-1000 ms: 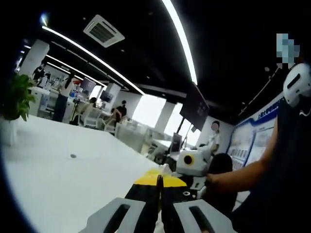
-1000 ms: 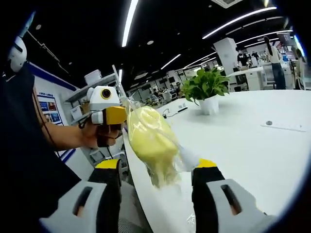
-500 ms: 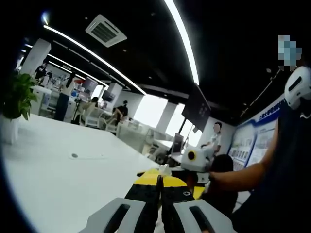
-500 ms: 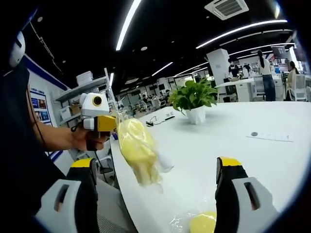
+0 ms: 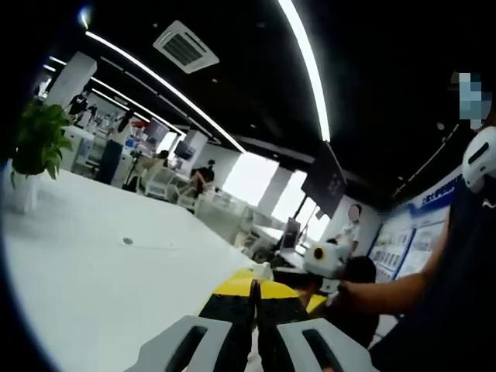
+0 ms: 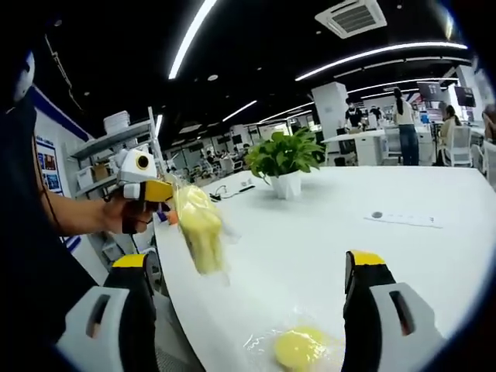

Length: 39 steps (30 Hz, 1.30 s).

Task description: Compare the silicone blocks by pressing each to a similar depth, holding the contact briefly, and releasing to observe deformation and rebound differences across the visible hardness samples.

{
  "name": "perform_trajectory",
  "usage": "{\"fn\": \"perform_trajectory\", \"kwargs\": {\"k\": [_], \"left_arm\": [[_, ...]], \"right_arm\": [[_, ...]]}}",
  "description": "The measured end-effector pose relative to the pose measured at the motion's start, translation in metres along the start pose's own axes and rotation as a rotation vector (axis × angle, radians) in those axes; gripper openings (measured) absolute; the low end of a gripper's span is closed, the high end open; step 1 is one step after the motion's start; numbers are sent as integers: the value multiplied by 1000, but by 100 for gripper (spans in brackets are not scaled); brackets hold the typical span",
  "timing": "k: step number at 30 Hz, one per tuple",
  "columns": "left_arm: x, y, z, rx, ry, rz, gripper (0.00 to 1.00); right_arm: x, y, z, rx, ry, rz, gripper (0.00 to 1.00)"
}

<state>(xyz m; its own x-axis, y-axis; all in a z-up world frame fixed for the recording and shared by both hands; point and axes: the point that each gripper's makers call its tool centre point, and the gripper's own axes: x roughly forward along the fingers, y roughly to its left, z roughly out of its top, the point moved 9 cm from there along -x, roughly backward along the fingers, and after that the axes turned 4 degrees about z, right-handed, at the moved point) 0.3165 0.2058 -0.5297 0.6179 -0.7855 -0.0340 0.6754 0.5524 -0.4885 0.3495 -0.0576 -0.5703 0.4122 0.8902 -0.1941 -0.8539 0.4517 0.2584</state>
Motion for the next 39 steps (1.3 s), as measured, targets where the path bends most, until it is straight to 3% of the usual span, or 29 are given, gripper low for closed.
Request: {"fn": "perform_trajectory", "kwargs": {"k": [11, 18, 29, 34, 39], "left_arm": [[-10, 18, -6, -90, 15, 56, 0], [-18, 32, -17, -158, 12, 116, 0], [-19, 47, -36, -264, 18, 163, 0], [-15, 62, -62, -287, 61, 181, 0], [-12, 71, -76, -319, 89, 195, 0]], "right_arm": [[-42, -17, -26, 25, 18, -136, 96], [-66, -22, -45, -12, 44, -242, 96], [-81, -23, -65, -12, 38, -282, 96], [-86, -24, -69, 13, 46, -298, 96], [-90, -22, -74, 19, 65, -301, 96]]}}
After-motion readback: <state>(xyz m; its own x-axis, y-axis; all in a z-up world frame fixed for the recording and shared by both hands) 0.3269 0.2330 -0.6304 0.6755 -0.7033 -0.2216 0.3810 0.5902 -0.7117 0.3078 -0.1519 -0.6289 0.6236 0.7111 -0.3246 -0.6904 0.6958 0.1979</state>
